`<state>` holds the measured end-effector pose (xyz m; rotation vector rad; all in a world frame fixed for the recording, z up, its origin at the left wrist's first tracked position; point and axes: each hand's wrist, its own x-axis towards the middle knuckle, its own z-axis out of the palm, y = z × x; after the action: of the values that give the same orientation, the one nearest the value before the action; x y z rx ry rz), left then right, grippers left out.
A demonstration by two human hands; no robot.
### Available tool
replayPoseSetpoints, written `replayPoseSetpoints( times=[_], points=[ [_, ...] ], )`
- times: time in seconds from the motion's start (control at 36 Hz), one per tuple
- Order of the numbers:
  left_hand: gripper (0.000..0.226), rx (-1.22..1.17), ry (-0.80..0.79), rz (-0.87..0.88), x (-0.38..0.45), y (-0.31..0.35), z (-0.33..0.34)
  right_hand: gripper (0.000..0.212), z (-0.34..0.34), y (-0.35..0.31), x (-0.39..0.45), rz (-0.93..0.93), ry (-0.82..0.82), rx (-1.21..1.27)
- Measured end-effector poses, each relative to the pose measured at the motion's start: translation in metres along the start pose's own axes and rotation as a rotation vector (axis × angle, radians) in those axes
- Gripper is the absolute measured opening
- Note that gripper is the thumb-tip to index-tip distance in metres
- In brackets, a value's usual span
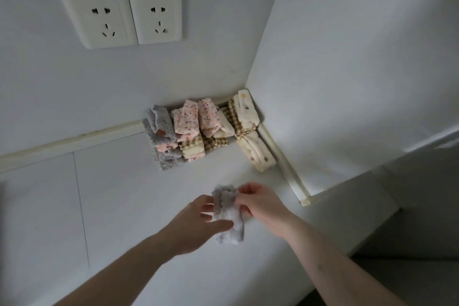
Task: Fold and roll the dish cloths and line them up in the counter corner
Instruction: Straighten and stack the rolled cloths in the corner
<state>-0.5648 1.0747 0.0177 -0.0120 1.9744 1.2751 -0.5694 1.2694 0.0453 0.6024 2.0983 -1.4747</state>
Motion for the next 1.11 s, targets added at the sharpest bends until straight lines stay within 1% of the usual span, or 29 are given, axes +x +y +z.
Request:
replayPoseSetpoints(
  times=[0.03,0.08,0.11,0.14,0.19,0.22,0.25,0.28,0.31,0.36,0.39,0.42,0.47,0.5,0.53,0.61,0.64,0.67,0.72,0.75,0.86,0.94,1.0,1.06,1.11],
  points=[
    [0.053,-0.035,0.031,0.023,0.003,0.002,-0.001,0.011,0.003,-0.010,0.003,-0.029,-0.019,0.010],
    [0.040,-0.060,0.130,0.055,0.006,0.011,-0.003,0.013,0.005,-0.028,0.008,-0.078,-0.040,0.035],
    [0.040,-0.059,0.192,0.049,0.008,0.016,-0.006,0.015,0.005,-0.036,0.011,-0.100,-0.047,0.058],
    [0.048,-0.066,0.253,0.048,0.010,0.021,-0.009,0.015,0.005,-0.042,0.015,-0.115,-0.054,0.089],
    [0.086,-0.102,0.317,0.044,0.017,0.025,-0.015,0.013,0.002,-0.051,0.021,-0.123,-0.083,0.162],
    [0.102,-0.123,0.311,0.027,0.020,0.025,-0.019,0.012,-0.001,-0.054,0.024,-0.121,-0.108,0.188],
    [0.110,-0.145,0.284,0.011,0.022,0.028,-0.024,0.010,-0.003,-0.056,0.027,-0.115,-0.136,0.211],
    [0.108,-0.178,0.236,0.002,0.026,0.030,-0.029,0.009,-0.005,-0.058,0.029,-0.105,-0.161,0.232],
    [0.098,-0.222,0.178,0.009,0.030,0.032,-0.033,0.009,-0.008,-0.058,0.033,-0.092,-0.181,0.251],
    [0.064,-0.317,0.072,0.048,0.035,0.037,-0.039,0.010,-0.011,-0.059,0.039,-0.067,-0.215,0.284],
    [0.050,-0.333,0.053,0.079,0.037,0.041,-0.041,0.011,-0.013,-0.060,0.042,-0.058,-0.224,0.285],
    [0.040,-0.326,0.077,0.110,0.039,0.044,-0.042,0.012,-0.016,-0.061,0.045,-0.056,-0.227,0.280],
    [0.025,-0.299,0.175,0.150,0.043,0.052,-0.045,0.009,-0.023,-0.064,0.050,-0.083,-0.199,0.257],
    [0.020,-0.282,0.230,0.164,0.046,0.055,-0.046,0.006,-0.027,-0.066,0.053,-0.110,-0.155,0.230],
    [0.019,-0.271,0.282,0.178,0.049,0.061,-0.048,0.008,-0.031,-0.066,0.058,-0.139,-0.076,0.183],
    [0.025,-0.214,0.420,0.177,0.065,0.080,-0.060,0.028,-0.045,-0.058,0.078,-0.172,0.283,-0.090],
    [0.033,-0.208,0.448,0.174,0.071,0.088,-0.066,0.032,-0.049,-0.053,0.084,-0.160,0.355,-0.207],
    [0.042,-0.211,0.465,0.170,0.080,0.096,-0.072,0.036,-0.053,-0.047,0.090,-0.141,0.388,-0.325],
    [0.056,-0.182,0.492,0.145,0.098,0.113,-0.084,0.041,-0.057,-0.034,0.102,-0.102,0.388,-0.487],
    [0.060,-0.142,0.509,0.123,0.108,0.120,-0.091,0.041,-0.057,-0.027,0.108,-0.089,0.398,-0.519],
    [0.063,-0.062,0.542,0.025,0.142,0.142,-0.109,0.036,-0.049,-0.014,0.118,-0.043,0.495,-0.506],
    [0.067,0.064,0.570,-0.003,0.157,0.142,-0.113,0.042,-0.044,-0.011,0.121,0.011,0.504,-0.489],
    [0.077,0.195,0.573,-0.022,0.162,0.138,-0.111,0.044,-0.043,-0.010,0.123,0.077,0.475,-0.475],
    [0.082,0.368,0.581,-0.021,0.160,0.134,-0.105,0.042,-0.043,-0.010,0.125,0.154,0.397,-0.475],
    [0.080,0.490,0.642,0.029,0.158,0.130,-0.100,0.037,-0.046,-0.011,0.126,0.181,0.286,-0.426]
  ],
)
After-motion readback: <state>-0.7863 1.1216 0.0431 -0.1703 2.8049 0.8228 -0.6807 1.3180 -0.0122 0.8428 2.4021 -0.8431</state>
